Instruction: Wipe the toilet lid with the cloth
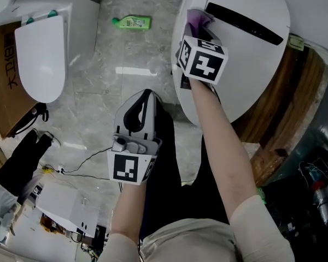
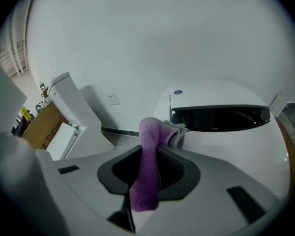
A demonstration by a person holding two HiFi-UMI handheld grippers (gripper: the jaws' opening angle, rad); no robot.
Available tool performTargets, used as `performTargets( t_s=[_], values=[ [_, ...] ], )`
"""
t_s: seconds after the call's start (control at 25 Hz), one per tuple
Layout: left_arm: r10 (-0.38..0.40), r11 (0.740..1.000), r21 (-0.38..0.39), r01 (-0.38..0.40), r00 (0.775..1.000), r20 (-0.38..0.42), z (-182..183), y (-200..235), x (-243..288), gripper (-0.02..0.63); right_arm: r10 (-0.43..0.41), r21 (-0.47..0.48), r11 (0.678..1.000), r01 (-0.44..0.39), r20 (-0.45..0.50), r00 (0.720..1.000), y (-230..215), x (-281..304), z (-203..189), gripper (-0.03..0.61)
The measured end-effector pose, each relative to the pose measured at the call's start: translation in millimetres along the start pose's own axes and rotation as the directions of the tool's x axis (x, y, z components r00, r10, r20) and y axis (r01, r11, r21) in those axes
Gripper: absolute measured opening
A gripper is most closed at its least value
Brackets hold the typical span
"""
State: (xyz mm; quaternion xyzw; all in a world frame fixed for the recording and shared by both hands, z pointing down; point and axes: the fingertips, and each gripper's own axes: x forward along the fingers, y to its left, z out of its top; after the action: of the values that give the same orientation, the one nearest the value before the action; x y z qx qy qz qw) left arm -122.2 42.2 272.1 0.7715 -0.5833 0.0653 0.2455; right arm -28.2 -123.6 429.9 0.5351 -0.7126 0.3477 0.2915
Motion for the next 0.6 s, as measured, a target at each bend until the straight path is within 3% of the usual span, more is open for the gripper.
performTargets(
  t_s=[0.2,0.36,0.6],
  values=[
    [0.011,1.0,0.011,-0.012,1.0,0.011,1.6,3.3,-2.0,0.015,0.051,0.016,0.999,-0.051,0.008,0.999,15.7,3.3,1.0,0.095],
    [0.009,1.0,0.013,-0.01,1.0,0.017,3.3,-3.6,-0.8,0.015,0.097,-0.006,0.995,-0.097,0.091,0.991,13.5,-13.4,7.0,0.095],
    [-0.015,0.999,0.032,0.014,1.0,0.018,7.4,-22.4,9.1,0.015,-0.005,0.023,1.0,0.001,0.165,0.986,-71.9,-78.9,-1.9,0.095]
  ],
)
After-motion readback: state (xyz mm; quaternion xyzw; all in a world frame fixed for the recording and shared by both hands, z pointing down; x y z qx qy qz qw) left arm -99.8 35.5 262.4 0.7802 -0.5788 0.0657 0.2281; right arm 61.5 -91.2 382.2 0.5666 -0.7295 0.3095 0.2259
